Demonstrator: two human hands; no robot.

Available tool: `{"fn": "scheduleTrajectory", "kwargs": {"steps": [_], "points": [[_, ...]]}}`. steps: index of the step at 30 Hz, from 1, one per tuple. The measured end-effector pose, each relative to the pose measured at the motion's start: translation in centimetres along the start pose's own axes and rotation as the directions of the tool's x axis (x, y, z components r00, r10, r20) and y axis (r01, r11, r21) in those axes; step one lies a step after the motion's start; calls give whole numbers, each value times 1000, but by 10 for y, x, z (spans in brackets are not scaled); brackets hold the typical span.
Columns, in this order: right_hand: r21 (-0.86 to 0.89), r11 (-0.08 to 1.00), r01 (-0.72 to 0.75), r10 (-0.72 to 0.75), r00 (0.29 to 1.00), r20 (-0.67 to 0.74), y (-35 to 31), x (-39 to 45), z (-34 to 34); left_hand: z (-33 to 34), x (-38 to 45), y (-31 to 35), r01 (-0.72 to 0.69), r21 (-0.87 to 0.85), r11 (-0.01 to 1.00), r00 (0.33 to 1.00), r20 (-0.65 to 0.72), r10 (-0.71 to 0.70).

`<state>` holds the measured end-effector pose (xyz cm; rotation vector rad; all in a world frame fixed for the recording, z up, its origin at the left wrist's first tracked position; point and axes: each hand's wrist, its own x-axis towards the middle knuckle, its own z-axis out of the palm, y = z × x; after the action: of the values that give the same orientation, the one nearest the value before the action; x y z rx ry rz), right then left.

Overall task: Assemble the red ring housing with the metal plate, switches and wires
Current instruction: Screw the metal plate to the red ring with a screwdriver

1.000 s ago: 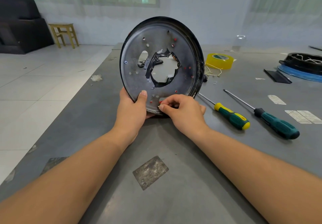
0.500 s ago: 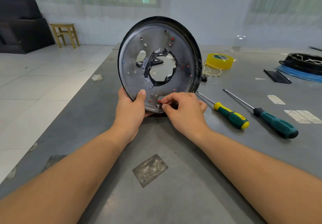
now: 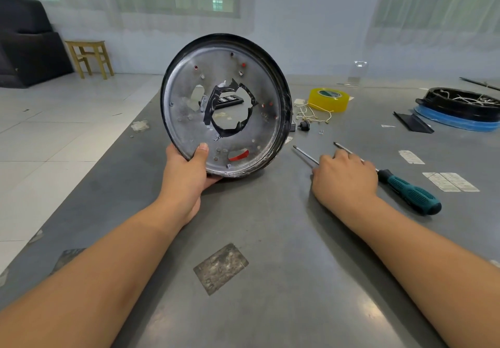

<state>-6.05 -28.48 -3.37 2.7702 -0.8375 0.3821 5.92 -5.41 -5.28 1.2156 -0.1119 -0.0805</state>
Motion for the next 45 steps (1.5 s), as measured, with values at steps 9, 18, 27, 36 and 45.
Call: {"fn": "scheduleTrajectory", "kwargs": {"steps": [9, 18, 27, 36, 45], "points": [[166, 984, 56, -56, 998, -7, -8, 3, 2, -11, 13, 3, -7, 18, 1000, 999, -48, 8], [483, 839, 251, -138, 956, -258, -33, -20, -4, -3, 34, 11, 6, 90, 996, 998, -59, -1], [500, 737, 455, -399, 890, -220, -54, -5, -4, -8, 50, 6, 4, 35, 999, 997, -77, -1], [643, 633, 431, -416, 890, -187, -47, 6, 4, -13, 57, 12, 16, 41, 999, 999, -53, -13], [621, 623, 476, -406, 875, -263, -39, 1, 3, -16, 62, 6, 1, 52, 999, 998, -61, 2]]}}
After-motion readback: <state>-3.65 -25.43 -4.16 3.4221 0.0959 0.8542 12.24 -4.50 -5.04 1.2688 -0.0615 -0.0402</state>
